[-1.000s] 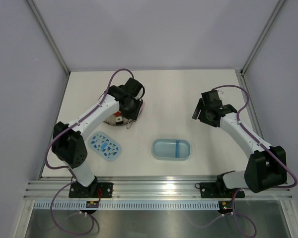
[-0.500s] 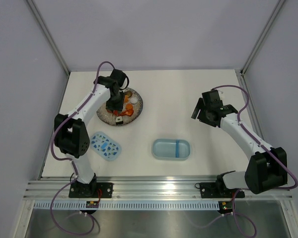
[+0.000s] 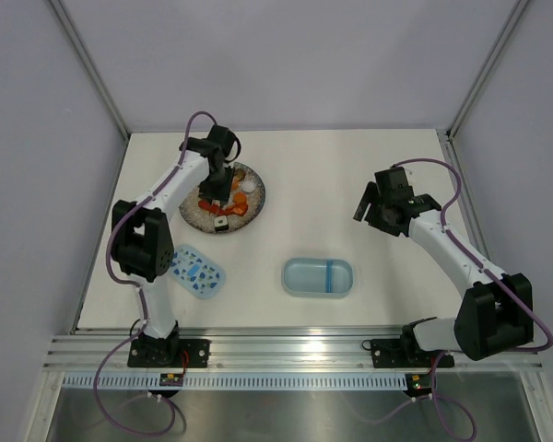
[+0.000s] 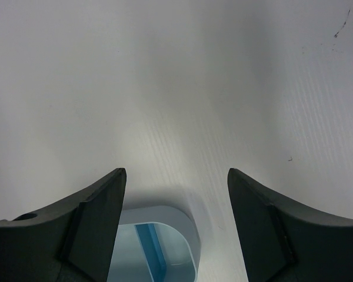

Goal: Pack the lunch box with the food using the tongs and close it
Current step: Pick up the fake food from the plate, then place the fake food in the packing box.

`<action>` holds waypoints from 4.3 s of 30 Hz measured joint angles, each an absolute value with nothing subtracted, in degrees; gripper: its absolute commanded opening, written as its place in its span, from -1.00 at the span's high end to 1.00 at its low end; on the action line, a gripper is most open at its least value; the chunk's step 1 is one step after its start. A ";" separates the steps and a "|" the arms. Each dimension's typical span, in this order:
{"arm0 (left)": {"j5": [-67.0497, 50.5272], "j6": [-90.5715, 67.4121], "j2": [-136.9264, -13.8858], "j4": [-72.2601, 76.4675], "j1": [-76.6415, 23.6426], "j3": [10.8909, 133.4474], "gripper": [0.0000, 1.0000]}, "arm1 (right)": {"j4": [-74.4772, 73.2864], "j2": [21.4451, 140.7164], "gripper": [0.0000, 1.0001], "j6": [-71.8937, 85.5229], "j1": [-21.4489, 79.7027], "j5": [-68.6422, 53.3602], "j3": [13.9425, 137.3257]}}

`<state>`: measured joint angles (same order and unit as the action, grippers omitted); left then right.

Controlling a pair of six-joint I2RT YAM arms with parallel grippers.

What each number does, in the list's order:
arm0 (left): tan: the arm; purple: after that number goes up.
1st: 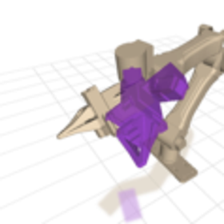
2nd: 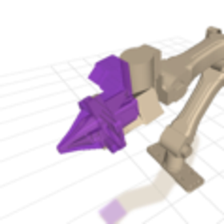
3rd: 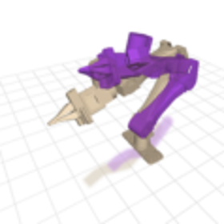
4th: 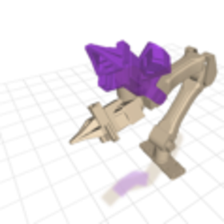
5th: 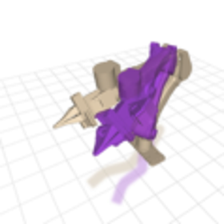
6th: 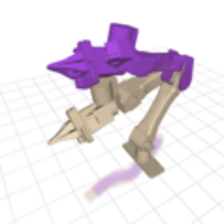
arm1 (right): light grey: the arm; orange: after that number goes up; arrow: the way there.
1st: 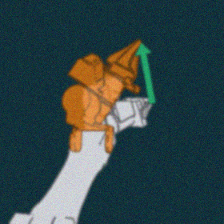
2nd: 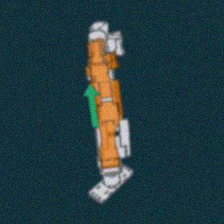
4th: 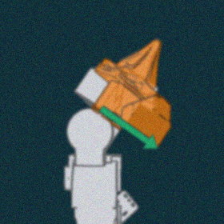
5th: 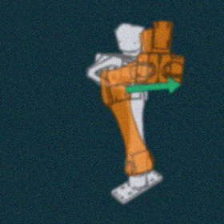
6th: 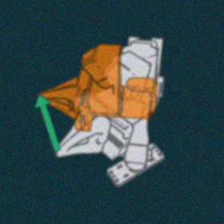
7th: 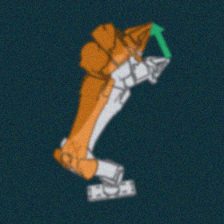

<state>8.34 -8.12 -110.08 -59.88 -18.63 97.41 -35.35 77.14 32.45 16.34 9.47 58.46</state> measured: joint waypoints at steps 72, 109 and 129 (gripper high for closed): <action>4.64 -8.38 -122.02 -61.82 -16.45 108.66 0.64 | -34.09 77.17 -0.55 34.98 16.34 6.42 57.49; -0.32 -9.89 -96.79 -58.24 -18.28 93.12 1.00 | -33.69 76.97 -0.56 35.81 16.34 6.35 56.84; -3.75 -9.98 -86.08 -53.28 -32.21 79.81 1.00 | -34.26 75.35 -0.56 35.81 16.34 6.52 55.20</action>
